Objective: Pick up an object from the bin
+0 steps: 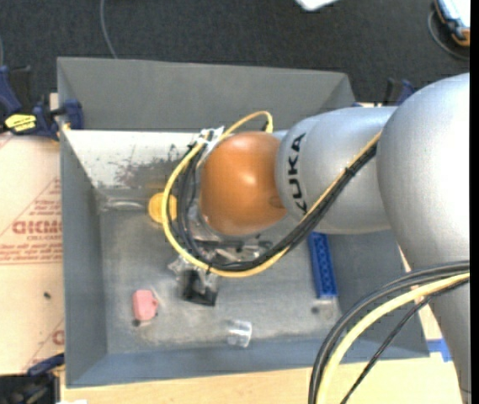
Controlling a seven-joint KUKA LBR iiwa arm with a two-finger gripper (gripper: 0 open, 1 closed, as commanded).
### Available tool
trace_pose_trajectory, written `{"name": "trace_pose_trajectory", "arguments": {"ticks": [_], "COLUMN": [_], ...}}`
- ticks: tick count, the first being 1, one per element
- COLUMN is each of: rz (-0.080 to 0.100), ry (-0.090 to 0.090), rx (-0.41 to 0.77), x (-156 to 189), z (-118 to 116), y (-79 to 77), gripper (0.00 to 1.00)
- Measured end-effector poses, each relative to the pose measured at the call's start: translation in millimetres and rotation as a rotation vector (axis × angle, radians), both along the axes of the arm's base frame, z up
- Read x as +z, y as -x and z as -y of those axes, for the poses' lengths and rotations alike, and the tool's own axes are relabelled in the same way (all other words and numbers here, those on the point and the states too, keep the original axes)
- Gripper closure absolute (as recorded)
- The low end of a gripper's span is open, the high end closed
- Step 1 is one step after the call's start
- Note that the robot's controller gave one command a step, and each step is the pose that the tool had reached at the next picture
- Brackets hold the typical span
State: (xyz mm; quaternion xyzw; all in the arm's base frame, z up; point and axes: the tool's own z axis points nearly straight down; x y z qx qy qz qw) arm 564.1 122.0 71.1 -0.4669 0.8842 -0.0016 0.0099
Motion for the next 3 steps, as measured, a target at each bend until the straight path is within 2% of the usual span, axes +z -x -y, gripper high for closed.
{"name": "trace_pose_trajectory", "arguments": {"ticks": [1,2,3], "rz": [0.000,0.000,0.008], "ry": [0.000,0.000,-0.001], "rx": [-0.001,0.045,0.042], "x": [0,93,148], "z": [0,-9,-9], "y": [0.0,-3.8,-5.0], "gripper": [1.00,1.00,1.00]}}
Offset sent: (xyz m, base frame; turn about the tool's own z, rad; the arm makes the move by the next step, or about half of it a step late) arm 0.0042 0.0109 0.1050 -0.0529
